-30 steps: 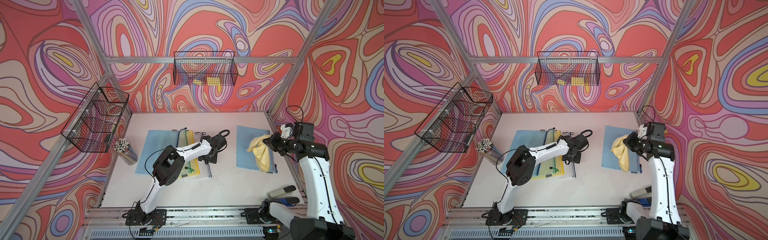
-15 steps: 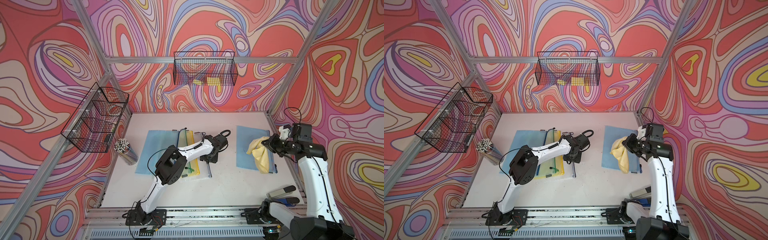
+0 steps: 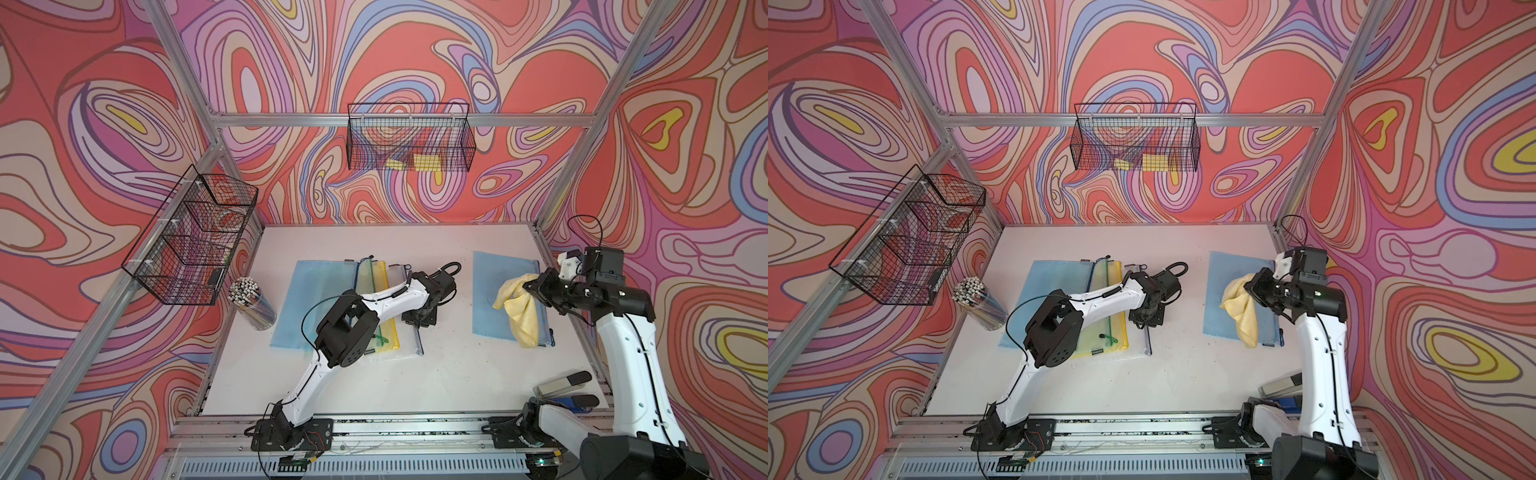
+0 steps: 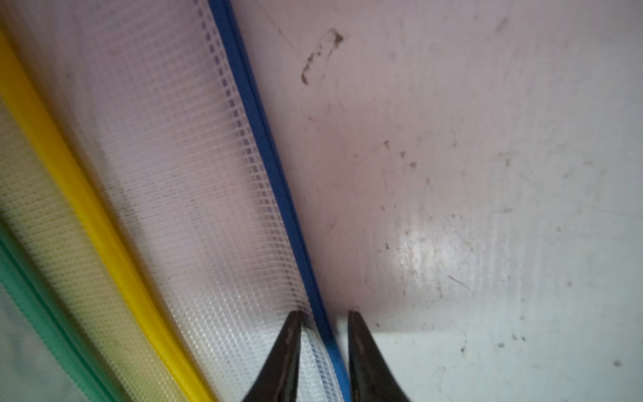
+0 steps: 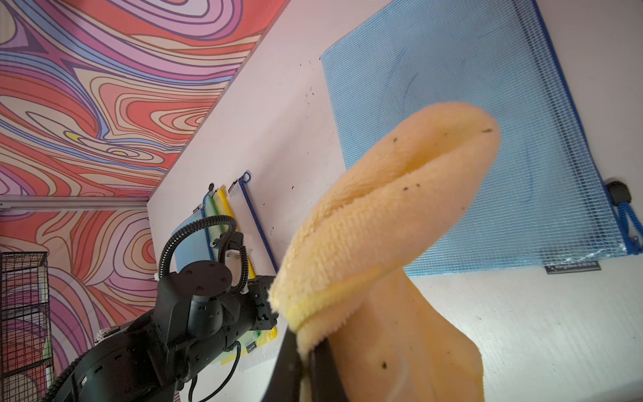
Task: Wipe the document bag
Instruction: Pick up the document bag from the center of the board.
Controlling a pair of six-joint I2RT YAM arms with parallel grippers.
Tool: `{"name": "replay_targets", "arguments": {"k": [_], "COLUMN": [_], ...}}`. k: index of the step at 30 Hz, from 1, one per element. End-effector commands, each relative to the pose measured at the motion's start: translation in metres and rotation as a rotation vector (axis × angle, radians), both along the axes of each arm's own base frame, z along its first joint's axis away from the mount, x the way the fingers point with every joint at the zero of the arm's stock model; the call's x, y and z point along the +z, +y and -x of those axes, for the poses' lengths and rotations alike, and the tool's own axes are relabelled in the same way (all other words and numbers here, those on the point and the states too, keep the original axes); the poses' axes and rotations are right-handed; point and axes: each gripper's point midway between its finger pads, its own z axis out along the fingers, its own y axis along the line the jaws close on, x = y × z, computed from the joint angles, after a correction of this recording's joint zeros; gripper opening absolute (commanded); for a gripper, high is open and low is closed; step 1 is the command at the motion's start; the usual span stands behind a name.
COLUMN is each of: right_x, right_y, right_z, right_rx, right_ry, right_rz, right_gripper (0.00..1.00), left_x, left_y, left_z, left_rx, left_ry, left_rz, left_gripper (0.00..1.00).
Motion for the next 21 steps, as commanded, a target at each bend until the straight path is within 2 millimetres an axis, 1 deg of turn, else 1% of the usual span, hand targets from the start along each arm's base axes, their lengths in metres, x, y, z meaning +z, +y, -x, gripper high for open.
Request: {"name": "replay_targets", "arguments": {"k": [1, 2, 3, 5, 8, 12, 17, 19, 21], "right_x": [0.002, 0.002, 0.002, 0.002, 0.002, -0.002, -0.009, -0.009, -0.01], "right_y": [0.0, 0.0, 0.0, 0.001, 0.001, 0.003, 0.006, 0.005, 0.004], "right_z": [0.004, 0.005, 0.005, 0.006, 0.007, 0.007, 0.011, 0.012, 0.013], "right_rx": [0.008, 0.008, 0.007, 0.007, 0.007, 0.018, 0.022, 0.02, 0.018], "right_ry": [-0.01, -0.01, -0.01, -0.011, -0.01, -0.005, 0.007, 0.009, 0.011], "right_rz": [0.02, 0.02, 0.02, 0.02, 0.02, 0.007, -0.003, 0.002, 0.006], "right_gripper": [0.0, 0.0, 0.0, 0.0, 0.0, 0.0, 0.0, 0.0, 0.0], "left_x": [-0.01, -0.009, -0.007, 0.0, 0.017, 0.052, 0.094, 0.113, 0.141], "left_y": [0.003, 0.002, 0.001, -0.005, -0.019, -0.042, -0.062, -0.07, -0.083], "left_z": [0.003, 0.003, 0.003, 0.002, 0.001, 0.003, 0.01, 0.016, 0.023], "left_rx": [0.019, 0.019, 0.017, 0.009, -0.005, -0.028, -0.096, -0.136, -0.194], "left_ry": [0.03, 0.03, 0.027, 0.02, -0.001, -0.042, -0.073, -0.081, -0.101], "left_rz": [-0.015, -0.01, -0.001, 0.033, 0.132, 0.311, 0.472, 0.53, 0.621], "left_gripper": [0.11, 0.07, 0.01, 0.0, 0.0, 0.0, 0.0, 0.0, 0.0]}}
